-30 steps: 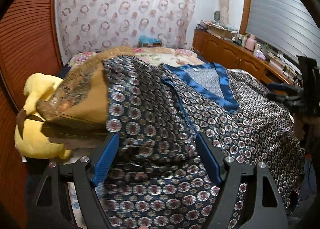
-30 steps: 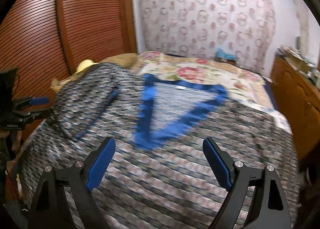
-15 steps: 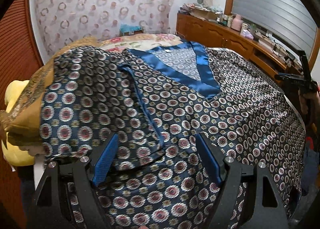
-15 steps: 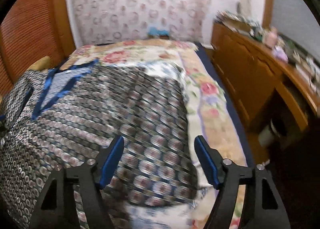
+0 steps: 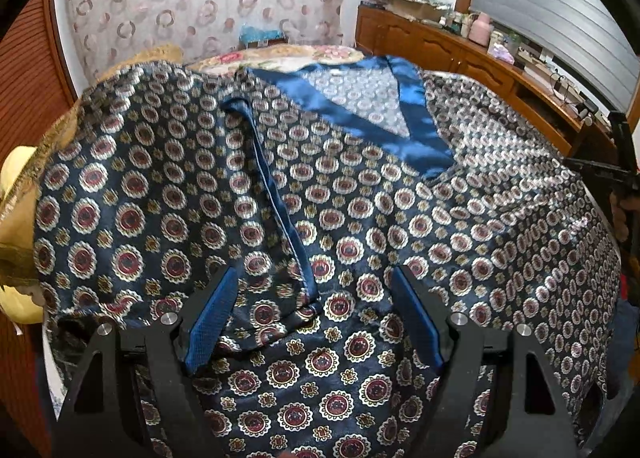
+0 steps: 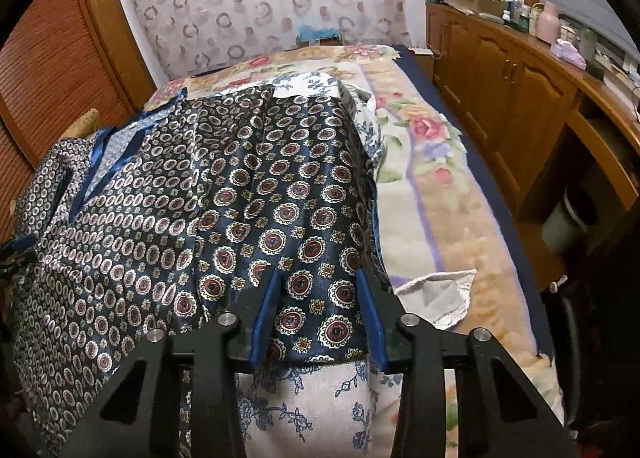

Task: Fold small clothes
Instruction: 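Move the right gripper to the opposite shirt side and grasp its edge, then fold the held side toward the shirt center and open the right gripper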

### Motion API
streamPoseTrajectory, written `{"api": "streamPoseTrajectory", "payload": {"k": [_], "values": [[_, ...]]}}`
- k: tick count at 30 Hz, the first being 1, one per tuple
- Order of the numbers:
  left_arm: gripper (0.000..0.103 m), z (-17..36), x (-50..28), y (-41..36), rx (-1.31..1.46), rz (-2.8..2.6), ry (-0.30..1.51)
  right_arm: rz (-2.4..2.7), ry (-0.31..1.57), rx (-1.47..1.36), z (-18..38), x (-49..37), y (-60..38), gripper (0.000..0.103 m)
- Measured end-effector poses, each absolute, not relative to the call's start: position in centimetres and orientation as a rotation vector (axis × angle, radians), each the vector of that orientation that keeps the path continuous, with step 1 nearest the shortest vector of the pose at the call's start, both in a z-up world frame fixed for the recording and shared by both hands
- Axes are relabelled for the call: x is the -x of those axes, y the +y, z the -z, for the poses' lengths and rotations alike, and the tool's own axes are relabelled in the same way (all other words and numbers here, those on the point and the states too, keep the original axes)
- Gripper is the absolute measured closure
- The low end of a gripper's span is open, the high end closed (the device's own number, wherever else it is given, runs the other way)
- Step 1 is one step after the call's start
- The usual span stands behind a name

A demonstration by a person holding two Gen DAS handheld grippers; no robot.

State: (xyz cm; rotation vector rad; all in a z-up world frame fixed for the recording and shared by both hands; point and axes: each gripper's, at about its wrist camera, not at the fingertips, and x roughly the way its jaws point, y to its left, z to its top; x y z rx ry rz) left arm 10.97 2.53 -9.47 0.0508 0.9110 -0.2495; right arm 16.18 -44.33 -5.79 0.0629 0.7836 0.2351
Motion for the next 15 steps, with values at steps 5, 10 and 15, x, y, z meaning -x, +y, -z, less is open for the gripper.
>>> {"api": "streamPoseTrajectory", "payload": {"k": [5,10,15], "values": [[0.019,9.9,-10.9,1.6,-0.103,0.233,0.897,-0.215,0.775,-0.023,6.1,-16.2,-43.4,0.078],[0.012,10.1,-11.0,1.3,-0.110,0.239,0.905,-0.187,0.767,0.071,6.3,-16.3,-41.6,0.099],[0.001,10.5,-11.3,0.9,-0.121,0.251,0.915,-0.222,0.711,0.104,5.0,-15.2,-39.9,0.101]]}}
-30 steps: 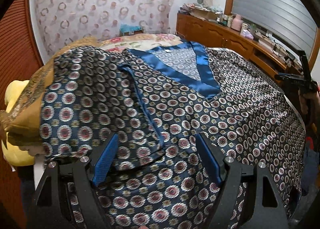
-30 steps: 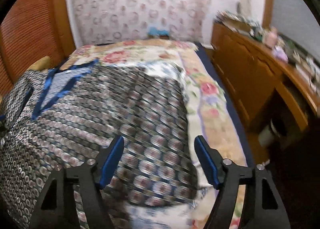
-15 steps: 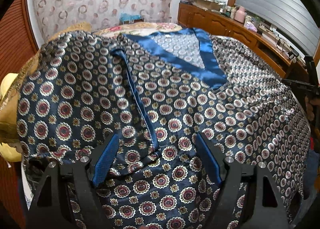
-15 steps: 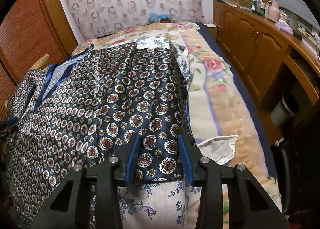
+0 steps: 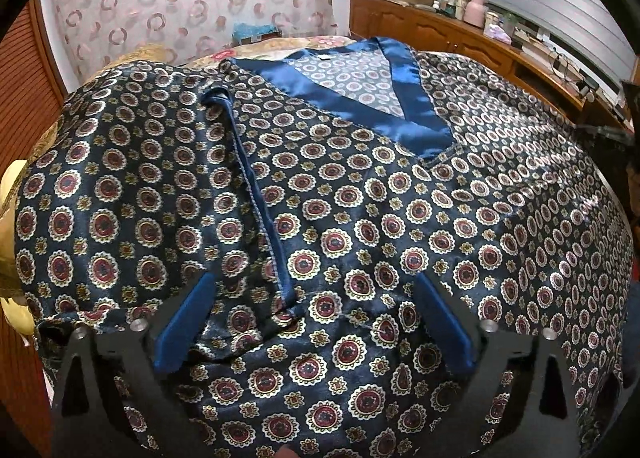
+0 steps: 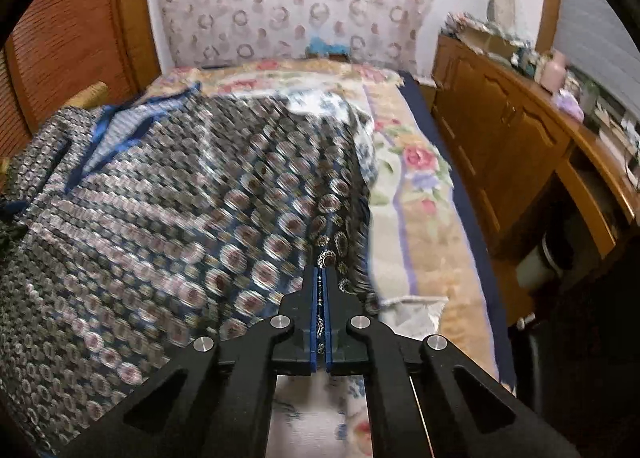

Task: Fold small clothes
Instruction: 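Fold the held side toward the shirt center and open the right gripper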

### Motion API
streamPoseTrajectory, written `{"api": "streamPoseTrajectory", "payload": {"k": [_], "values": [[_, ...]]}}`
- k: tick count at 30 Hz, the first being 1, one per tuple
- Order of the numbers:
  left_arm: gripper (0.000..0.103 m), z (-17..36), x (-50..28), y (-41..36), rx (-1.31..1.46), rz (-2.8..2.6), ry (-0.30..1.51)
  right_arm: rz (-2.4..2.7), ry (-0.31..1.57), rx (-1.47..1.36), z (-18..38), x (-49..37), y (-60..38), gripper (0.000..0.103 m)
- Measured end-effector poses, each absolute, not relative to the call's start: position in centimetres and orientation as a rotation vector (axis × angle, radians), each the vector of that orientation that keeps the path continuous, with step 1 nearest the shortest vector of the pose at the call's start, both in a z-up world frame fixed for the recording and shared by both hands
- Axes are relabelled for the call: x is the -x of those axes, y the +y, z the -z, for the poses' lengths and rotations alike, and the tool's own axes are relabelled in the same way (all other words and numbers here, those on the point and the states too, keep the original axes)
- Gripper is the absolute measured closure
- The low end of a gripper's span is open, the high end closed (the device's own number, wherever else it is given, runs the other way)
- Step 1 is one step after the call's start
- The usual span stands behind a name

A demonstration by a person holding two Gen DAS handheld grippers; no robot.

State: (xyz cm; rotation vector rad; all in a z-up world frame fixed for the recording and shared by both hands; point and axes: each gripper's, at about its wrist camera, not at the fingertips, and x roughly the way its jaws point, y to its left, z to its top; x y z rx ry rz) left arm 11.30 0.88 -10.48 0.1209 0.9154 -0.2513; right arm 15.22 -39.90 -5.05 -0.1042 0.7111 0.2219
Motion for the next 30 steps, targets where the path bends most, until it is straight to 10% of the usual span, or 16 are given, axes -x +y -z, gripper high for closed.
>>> {"api": "streamPoseTrajectory", "payload": {"k": [26,30], "values": [[0.000,10.6,-11.3,0.9,-0.119,0.255,0.918,-0.434,0.681,0.166,5.0,-12.1,-28.4,0.097],[0.000,10.6,-11.4,0.9,-0.119,0.255,0.918,-0.410,0.605,0.152,2.6,-10.5,-29.4,0.055]]}}
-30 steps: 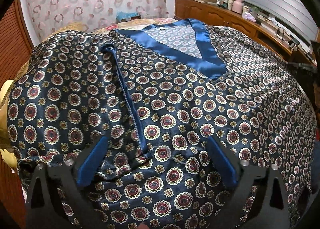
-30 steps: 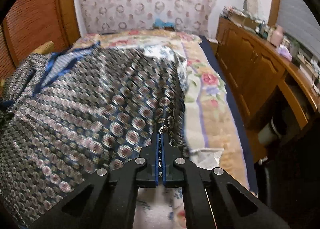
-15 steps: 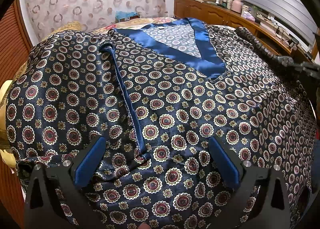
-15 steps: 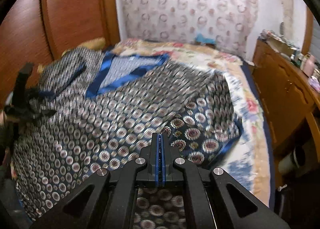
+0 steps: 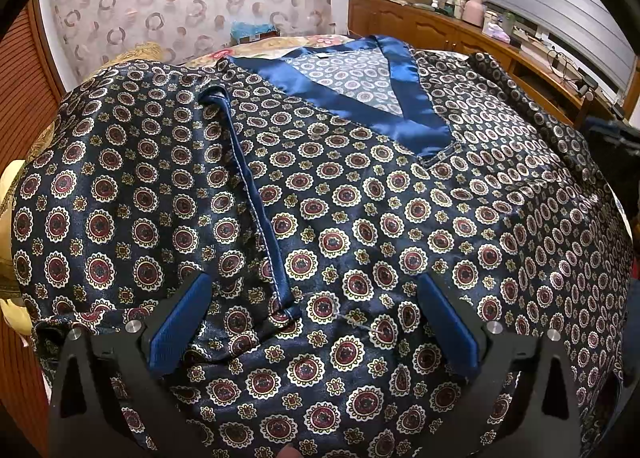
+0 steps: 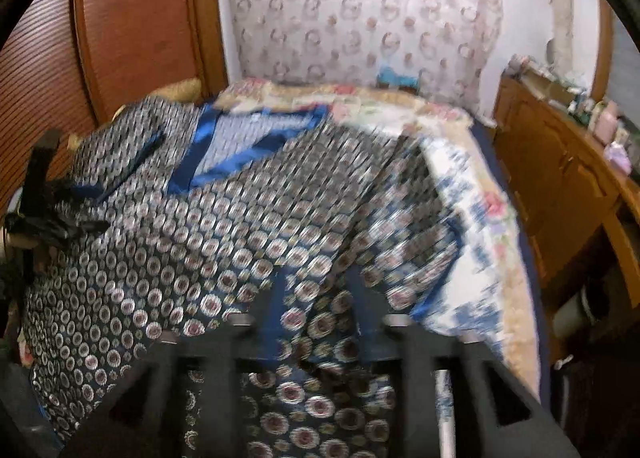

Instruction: Fold small clothes

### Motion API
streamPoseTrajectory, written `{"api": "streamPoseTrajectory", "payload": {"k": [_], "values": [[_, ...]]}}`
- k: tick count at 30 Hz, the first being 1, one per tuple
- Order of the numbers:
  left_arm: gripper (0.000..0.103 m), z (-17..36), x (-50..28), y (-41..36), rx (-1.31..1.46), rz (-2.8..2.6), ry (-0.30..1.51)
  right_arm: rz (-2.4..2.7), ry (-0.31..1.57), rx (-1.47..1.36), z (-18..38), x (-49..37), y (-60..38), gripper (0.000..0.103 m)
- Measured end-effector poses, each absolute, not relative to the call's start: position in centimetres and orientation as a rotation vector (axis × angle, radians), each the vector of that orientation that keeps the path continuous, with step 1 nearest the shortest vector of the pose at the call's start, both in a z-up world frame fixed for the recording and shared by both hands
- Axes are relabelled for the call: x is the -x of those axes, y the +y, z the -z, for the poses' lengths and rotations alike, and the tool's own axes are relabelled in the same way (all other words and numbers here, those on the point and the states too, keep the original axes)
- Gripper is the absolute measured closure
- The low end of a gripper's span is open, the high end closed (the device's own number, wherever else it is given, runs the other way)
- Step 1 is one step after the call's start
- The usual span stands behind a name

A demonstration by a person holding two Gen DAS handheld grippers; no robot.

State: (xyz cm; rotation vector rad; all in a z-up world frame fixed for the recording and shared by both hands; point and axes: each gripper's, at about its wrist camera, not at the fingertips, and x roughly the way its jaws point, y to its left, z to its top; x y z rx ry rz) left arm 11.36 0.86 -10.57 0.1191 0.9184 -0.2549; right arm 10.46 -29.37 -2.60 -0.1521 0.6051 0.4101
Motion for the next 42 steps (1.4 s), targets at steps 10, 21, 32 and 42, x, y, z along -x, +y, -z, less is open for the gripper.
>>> {"api": "streamPoseTrajectory", "payload": {"k": [10,21,32,42], "values": [[0.000,10.6,-11.4,0.8,-0.119,0.255,0.919,-0.264,0.710,0.055,5.4,-13.9,-33.3,0.051],[0.000,10.6,-11.4,0.9,-0.118,0.254,0.919,-0.358,0.764,-0.041,6.5,-17.8,-32.9,0.087],[0.000,10.6,-11.4,0.9,-0.118,0.254,0.919,-0.448,0.603,0.089,2.1,-16.0,-28.4,0.097],[0.000,10.6,-11.4,0.8,-0.118,0.254,0.919,-0.461,0.626,0.190,2.7,-14.6,-25.9,0.066]]}}
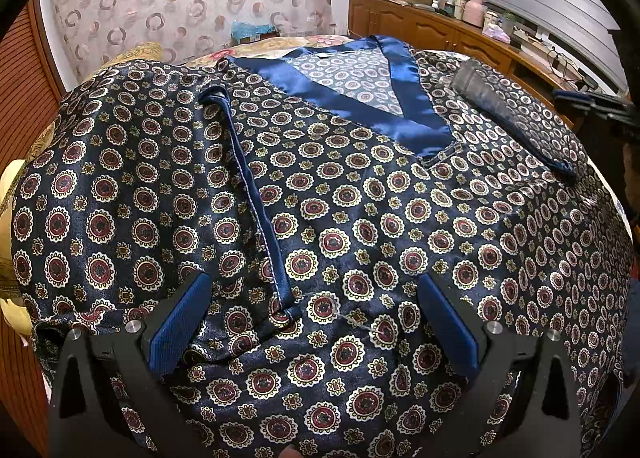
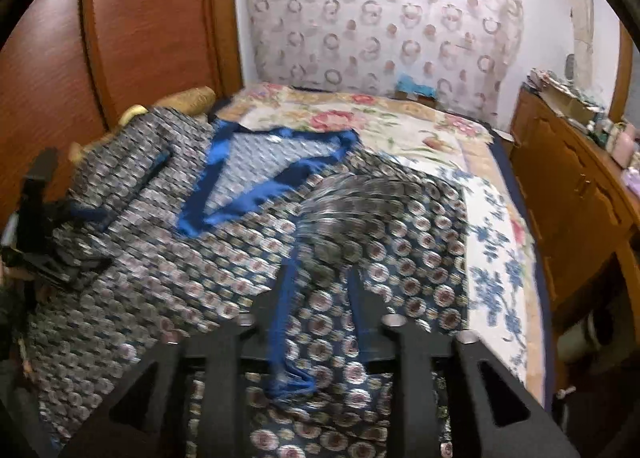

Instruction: Fold small clothes

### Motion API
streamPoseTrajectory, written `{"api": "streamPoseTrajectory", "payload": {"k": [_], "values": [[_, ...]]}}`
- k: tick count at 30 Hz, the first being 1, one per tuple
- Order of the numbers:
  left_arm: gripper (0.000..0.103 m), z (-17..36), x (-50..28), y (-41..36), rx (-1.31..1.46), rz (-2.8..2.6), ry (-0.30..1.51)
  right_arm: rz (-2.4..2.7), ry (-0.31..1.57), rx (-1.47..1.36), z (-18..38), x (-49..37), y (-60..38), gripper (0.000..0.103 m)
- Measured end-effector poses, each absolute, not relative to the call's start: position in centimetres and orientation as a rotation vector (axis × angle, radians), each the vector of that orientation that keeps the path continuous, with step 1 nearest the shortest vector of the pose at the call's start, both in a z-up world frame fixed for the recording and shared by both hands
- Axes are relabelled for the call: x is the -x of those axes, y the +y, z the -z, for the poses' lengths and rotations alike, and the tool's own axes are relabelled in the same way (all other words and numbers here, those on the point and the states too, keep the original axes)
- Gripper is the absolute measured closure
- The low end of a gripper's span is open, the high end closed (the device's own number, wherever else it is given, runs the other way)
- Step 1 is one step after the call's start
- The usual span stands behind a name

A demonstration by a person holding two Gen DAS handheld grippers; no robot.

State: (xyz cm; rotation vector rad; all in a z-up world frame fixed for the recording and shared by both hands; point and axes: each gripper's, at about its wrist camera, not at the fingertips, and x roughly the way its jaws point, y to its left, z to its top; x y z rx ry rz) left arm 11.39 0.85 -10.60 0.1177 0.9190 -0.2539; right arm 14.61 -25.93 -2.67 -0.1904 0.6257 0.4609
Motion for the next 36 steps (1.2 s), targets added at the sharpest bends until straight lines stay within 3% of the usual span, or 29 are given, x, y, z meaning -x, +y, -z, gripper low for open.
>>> {"api": "streamPoseTrajectory", "payload": {"k": [10,26,32,36], "values": [[0.000,10.2,-11.3,1.5,-0.085,0.255,0.897,-0.298,0.724,0.207,4.9,-20.0,-29.4,0.065],[0.004,2.5,-11.3,8.3,-0.034,0.068,0.665,-0.273,0.729,0.165,7.0,-21.4,-30.4,0.064],[0.009,1.7,-13.8,10.9,-0.020,0.059,0.679,-0.270,0.727,0.168,6.8,-21.1,-30.5,0.062],[0.017,1.9,-16.0,12.4,0.007,0.039,0.706,-0.272,0.727,0.167,6.8,-21.2,-30.6,0.062]]}}
